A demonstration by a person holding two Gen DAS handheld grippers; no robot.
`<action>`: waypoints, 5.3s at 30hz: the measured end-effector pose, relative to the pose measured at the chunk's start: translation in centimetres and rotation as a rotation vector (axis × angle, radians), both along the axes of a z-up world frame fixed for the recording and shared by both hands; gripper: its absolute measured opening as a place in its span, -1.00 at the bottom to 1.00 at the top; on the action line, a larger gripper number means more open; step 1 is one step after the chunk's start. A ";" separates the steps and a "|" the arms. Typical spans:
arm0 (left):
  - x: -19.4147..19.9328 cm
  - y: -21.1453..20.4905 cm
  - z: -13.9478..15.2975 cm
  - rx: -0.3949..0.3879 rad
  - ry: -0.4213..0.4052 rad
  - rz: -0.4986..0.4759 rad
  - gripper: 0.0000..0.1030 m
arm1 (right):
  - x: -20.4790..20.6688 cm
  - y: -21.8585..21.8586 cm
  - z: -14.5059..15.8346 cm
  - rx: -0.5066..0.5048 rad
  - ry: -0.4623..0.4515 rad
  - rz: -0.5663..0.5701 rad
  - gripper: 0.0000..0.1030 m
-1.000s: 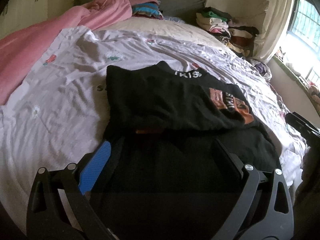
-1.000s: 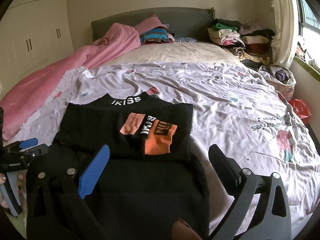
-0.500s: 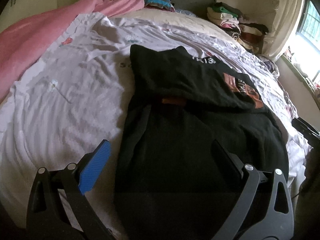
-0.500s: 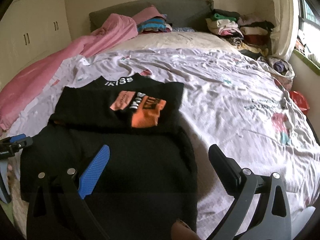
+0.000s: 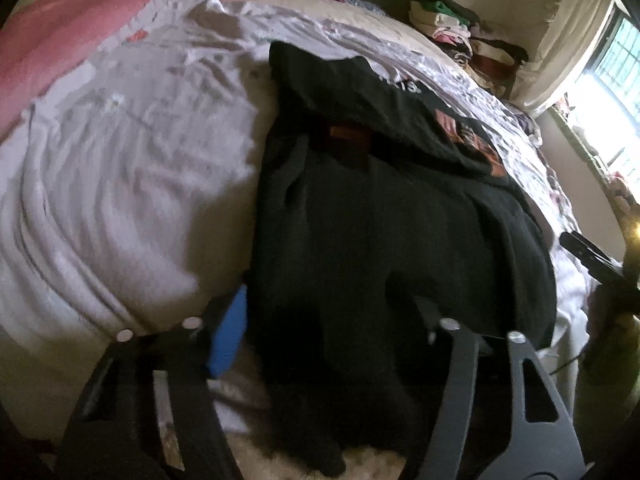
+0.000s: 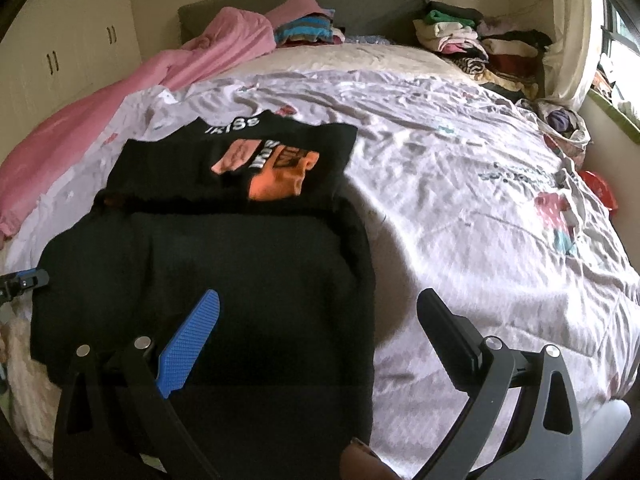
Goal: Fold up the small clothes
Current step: 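Close both grippers on the sweatshirt hem, then lift the hem with both grippers and fold it toward the collar, then lay the folded hem below the collar and open both grippers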
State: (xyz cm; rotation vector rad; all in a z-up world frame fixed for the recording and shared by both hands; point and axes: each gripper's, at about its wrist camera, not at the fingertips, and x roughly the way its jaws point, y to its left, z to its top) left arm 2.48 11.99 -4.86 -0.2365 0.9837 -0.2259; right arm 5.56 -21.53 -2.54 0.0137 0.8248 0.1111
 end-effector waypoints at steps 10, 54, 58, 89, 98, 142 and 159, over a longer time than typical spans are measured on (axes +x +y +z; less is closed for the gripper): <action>-2.3 0.4 -1.3 -0.082 0.074 -0.051 -0.32 | -1.4 0.4 -1.6 0.007 0.055 0.040 0.91; -4.8 1.4 1.4 -0.070 -0.008 -0.059 -0.96 | -8.0 -4.3 0.8 0.224 0.050 0.124 -0.87; -4.7 3.3 2.8 -0.110 -0.045 -0.009 -0.96 | -8.0 -5.5 3.2 0.266 -0.038 0.097 -0.87; 0.2 1.6 11.7 -0.098 -0.307 0.066 -0.96 | -3.3 -6.2 7.9 0.251 -0.244 -0.057 -0.88; 2.4 1.0 12.6 -0.032 -0.357 0.095 -0.96 | -0.4 -5.7 9.0 0.219 -0.282 -0.081 -0.88; 14.5 0.8 6.4 0.059 -0.270 0.210 -0.96 | 13.3 -2.8 3.8 0.052 -0.176 -0.119 -0.87; 13.4 0.8 6.2 0.086 -0.346 0.224 -0.27 | 13.0 -2.3 3.0 0.025 -0.206 -0.134 -0.31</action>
